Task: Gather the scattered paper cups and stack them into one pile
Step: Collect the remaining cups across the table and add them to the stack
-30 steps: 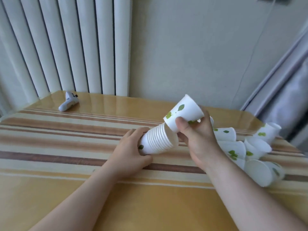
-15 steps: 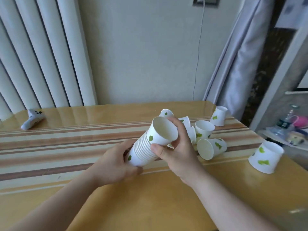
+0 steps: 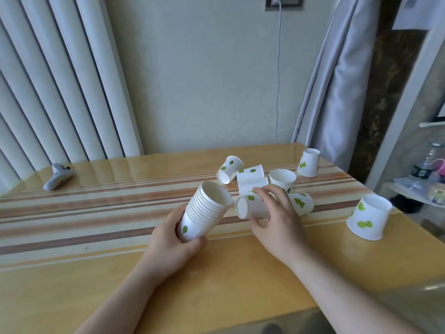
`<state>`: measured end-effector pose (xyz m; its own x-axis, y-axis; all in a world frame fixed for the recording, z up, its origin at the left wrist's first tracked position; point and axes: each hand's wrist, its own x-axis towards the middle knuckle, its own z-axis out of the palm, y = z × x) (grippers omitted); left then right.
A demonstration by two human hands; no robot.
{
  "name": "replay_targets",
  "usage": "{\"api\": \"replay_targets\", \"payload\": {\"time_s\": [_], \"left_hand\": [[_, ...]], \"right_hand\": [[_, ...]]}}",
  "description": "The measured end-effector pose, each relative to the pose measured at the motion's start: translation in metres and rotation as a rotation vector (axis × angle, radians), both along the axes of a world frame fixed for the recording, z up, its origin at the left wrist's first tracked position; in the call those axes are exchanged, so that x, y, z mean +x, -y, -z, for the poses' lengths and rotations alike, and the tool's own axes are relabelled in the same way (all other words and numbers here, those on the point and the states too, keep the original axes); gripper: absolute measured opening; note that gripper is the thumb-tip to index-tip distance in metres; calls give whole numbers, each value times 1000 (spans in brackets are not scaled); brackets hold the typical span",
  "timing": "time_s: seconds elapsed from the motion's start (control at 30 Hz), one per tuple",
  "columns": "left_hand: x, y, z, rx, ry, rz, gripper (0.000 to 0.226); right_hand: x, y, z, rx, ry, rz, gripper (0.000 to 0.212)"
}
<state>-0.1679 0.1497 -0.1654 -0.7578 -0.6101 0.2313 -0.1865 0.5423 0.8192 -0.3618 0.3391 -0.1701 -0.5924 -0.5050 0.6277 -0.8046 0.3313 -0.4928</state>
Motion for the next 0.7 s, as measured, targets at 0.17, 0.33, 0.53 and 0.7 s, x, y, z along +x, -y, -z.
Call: {"api": "replay_targets", "payload": {"time_s": [0.17,0.33,0.53,0.7], "left_hand": [[1,1,0,11,-8,-40,49],[1,2,1,0,-29,-71,55],[-1,7,4,36,-103,-116,69],[0,8,8,8,-113,-156,80]], "right_hand": [[-10,8,-2,349,-65,82,66],[-5,8,5,274,-203,49,71],[-3,7,7,405,-247,136,81],[-2,5,1,285,-289,44,75]]}}
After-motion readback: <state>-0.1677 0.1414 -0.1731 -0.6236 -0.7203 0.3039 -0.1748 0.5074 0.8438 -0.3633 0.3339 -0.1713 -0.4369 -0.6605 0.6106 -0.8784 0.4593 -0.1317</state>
